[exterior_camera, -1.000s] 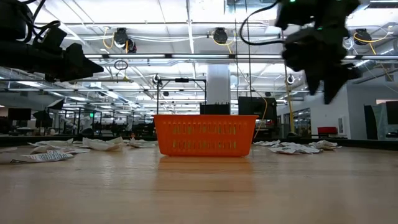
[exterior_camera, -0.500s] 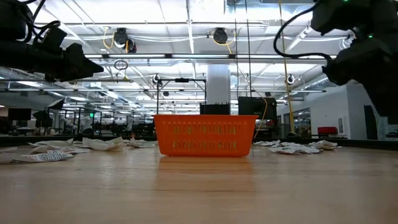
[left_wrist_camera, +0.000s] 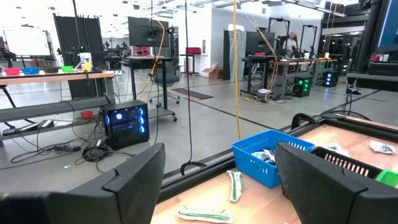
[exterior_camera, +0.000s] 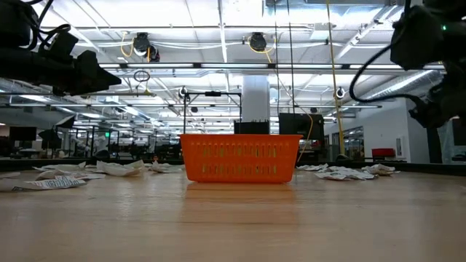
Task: Pick & Place First Aid Supplies
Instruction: Put the blue alcohol pad into the blue bin
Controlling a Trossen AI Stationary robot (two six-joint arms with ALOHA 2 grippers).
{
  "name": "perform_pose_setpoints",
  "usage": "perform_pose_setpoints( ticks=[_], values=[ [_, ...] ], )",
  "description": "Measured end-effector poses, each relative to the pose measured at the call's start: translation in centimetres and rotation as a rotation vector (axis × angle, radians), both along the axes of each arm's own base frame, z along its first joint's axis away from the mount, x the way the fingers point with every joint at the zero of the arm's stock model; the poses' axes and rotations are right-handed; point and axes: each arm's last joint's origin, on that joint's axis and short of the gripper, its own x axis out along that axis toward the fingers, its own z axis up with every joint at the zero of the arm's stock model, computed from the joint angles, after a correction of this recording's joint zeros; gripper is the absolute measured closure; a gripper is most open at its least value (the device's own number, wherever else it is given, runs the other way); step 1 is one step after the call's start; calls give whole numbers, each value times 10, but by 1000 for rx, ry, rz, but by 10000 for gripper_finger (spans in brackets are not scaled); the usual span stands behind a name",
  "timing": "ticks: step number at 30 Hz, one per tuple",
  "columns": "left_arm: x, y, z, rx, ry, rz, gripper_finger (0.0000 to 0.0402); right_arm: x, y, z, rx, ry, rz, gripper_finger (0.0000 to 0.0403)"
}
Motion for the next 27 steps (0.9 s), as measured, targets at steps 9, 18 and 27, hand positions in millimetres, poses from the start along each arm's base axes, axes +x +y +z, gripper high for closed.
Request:
perform_pose_setpoints(
  ticks=[9, 18, 27],
  values=[
    [0, 0, 0, 0, 0, 0, 96, 0, 2, -18, 83, 20, 25, 194],
    [0, 0, 0, 0, 0, 0, 96, 1, 3, -19, 86, 22, 29, 286],
    [0, 0, 0, 0, 0, 0, 96, 5, 3, -15, 103, 7, 37, 392]
  ],
)
